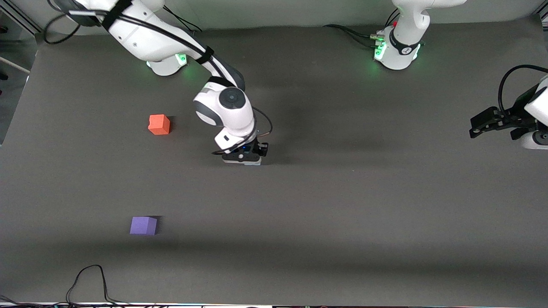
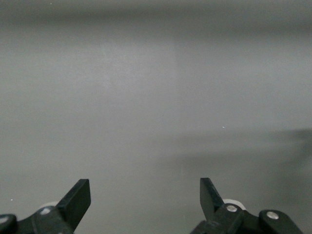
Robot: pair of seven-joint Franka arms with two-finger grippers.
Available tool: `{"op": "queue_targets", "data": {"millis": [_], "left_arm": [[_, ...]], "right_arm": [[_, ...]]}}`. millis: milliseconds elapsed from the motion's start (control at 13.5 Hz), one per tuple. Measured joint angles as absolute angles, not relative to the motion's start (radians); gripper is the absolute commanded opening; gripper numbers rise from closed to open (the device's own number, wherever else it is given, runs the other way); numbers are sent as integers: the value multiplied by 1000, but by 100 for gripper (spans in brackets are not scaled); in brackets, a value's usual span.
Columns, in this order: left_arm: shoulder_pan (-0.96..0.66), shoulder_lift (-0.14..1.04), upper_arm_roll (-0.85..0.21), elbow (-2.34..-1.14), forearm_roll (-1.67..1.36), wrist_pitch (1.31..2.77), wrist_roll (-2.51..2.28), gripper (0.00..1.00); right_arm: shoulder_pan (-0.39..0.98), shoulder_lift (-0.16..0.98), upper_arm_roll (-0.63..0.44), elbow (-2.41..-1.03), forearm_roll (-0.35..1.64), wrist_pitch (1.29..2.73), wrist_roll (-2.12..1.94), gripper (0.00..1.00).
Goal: Place blue block between orange and purple blocks
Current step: 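Grasp the light blue cube with the right gripper while the left gripper withdraws, then lower the cube between the orange and purple cubes, open the right gripper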
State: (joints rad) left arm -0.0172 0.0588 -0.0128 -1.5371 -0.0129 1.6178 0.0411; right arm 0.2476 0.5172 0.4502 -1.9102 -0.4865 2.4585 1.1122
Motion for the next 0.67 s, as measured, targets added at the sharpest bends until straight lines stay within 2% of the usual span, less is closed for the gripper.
{"op": "queue_targets", "data": {"millis": [222, 370, 667], "left_arm": [[-17, 59, -12, -1537, -13, 1609, 67, 100], [-17, 59, -11, -1538, -13, 1606, 74, 100], [-17, 59, -11, -1538, -12, 1605, 81, 100]], "right_arm": [[179, 400, 413, -1906, -217, 2362, 828, 25], [165, 291, 295, -1897, -47, 2258, 582, 25], [158, 124, 43, -1912, 14, 2074, 277, 25]]}}
